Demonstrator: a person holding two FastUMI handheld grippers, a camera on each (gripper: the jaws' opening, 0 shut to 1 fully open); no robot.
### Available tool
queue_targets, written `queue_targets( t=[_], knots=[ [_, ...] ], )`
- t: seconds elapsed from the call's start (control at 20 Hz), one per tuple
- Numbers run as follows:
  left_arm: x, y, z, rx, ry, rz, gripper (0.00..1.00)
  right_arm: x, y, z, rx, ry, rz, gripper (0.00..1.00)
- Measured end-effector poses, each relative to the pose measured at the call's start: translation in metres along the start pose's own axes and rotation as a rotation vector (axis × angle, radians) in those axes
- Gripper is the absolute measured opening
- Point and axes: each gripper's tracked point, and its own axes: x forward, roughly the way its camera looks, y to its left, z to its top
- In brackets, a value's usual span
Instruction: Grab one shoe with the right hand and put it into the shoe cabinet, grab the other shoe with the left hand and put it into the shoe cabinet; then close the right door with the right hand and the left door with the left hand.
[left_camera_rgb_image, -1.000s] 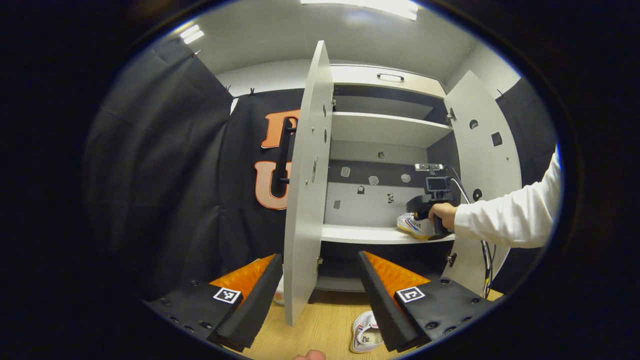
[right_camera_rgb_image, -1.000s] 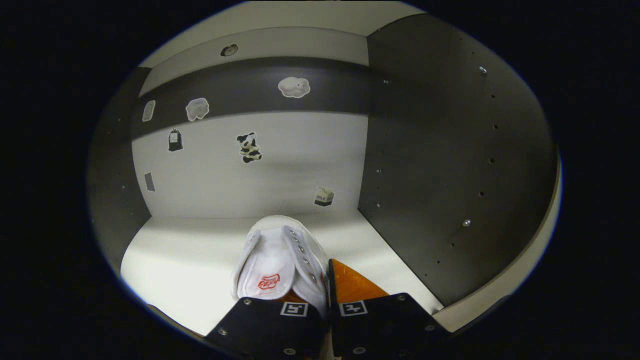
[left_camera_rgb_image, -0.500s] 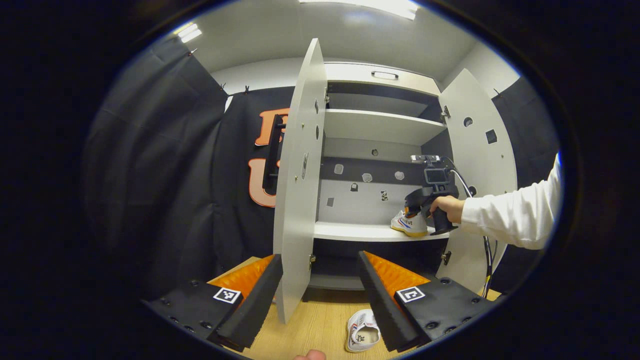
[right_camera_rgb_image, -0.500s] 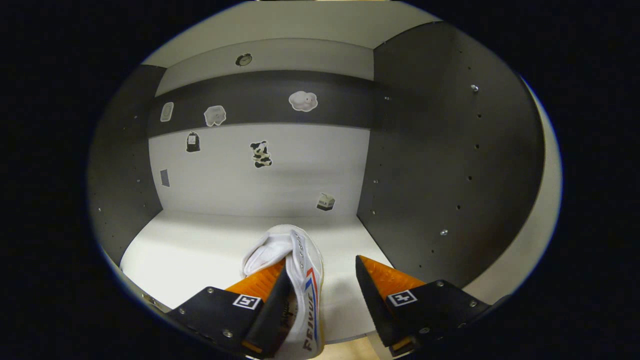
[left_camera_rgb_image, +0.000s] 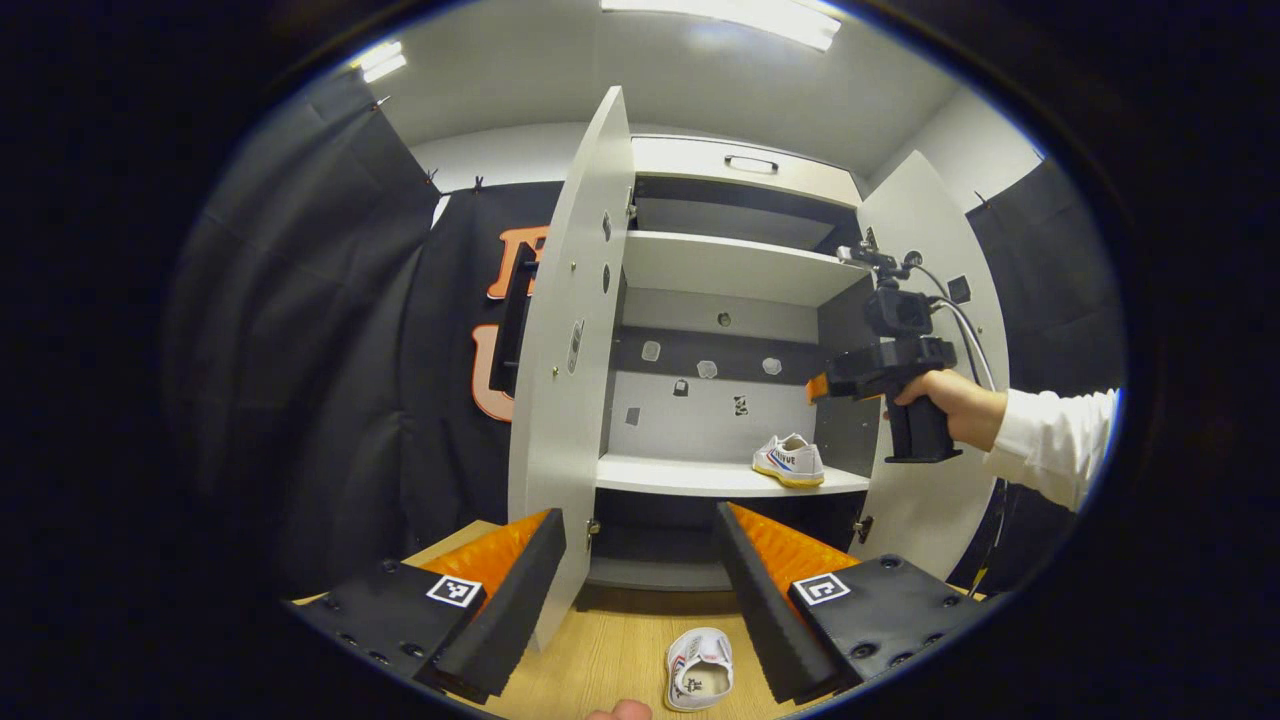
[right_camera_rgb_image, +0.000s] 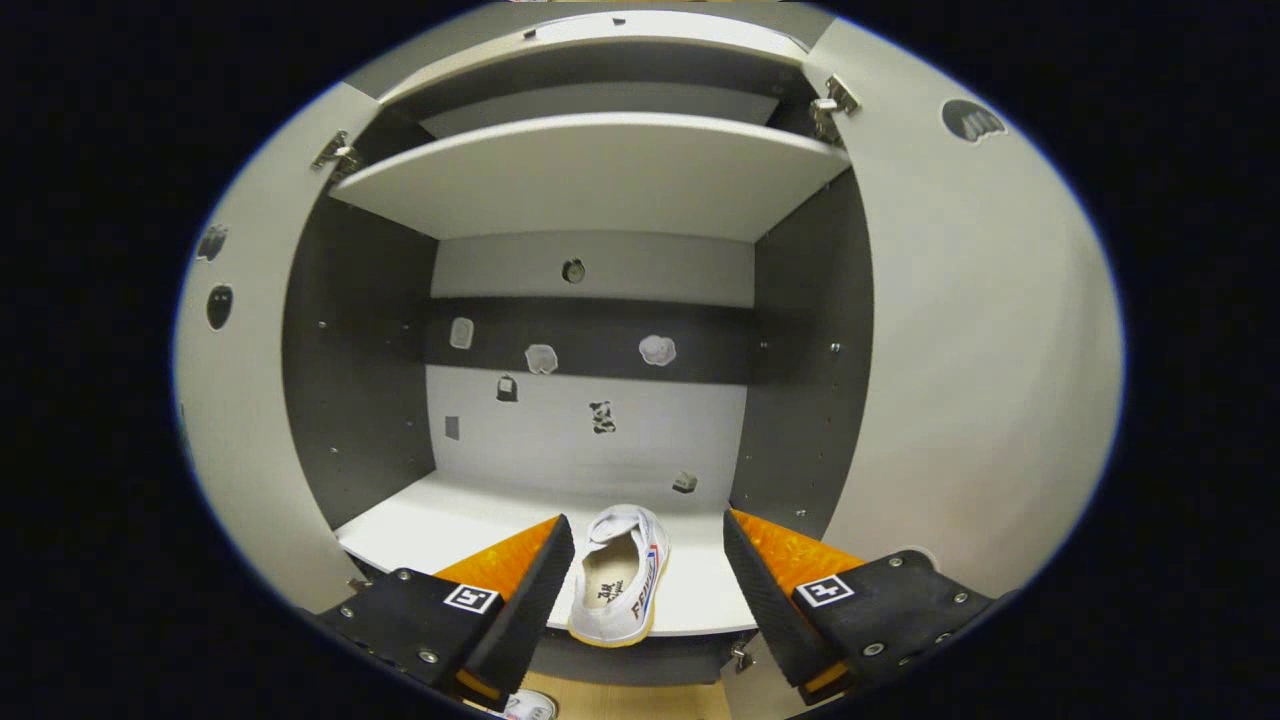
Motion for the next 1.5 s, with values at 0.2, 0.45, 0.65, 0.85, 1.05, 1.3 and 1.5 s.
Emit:
queue_targets(
  t=[0.2,0.45,0.65,0.85,1.05,1.3,1.5],
  knots=[
    [-0.002,-0.001,0.003,0.009,-0.003,-0.002,0.97,-0.077,0.003,0.012,0.025,-0.101,0.038,0.97],
    [-0.007,-0.009,0.009,0.017,-0.007,-0.012,0.97,-0.157,-0.007,-0.019,0.065,-0.148,0.040,0.93],
    [-0.013,-0.023,0.001,0.022,0.017,-0.033,0.99,-0.200,-0.029,-0.065,0.094,-0.143,-0.029,0.93],
    [-0.009,-0.035,-0.006,0.025,0.036,-0.063,0.97,-0.228,-0.046,-0.088,0.091,-0.168,-0.067,0.93],
    [0.011,-0.049,-0.052,-0.014,0.176,-0.139,0.97,-0.250,-0.051,-0.093,0.069,-0.214,-0.073,0.93],
    [0.023,-0.063,-0.172,-0.118,0.493,-0.265,0.98,-0.265,-0.049,-0.107,0.059,-0.209,-0.066,0.93],
    [0.033,-0.054,-0.267,-0.100,0.671,-0.243,0.98,-0.271,-0.050,-0.120,0.046,-0.183,-0.078,0.93]
  ],
)
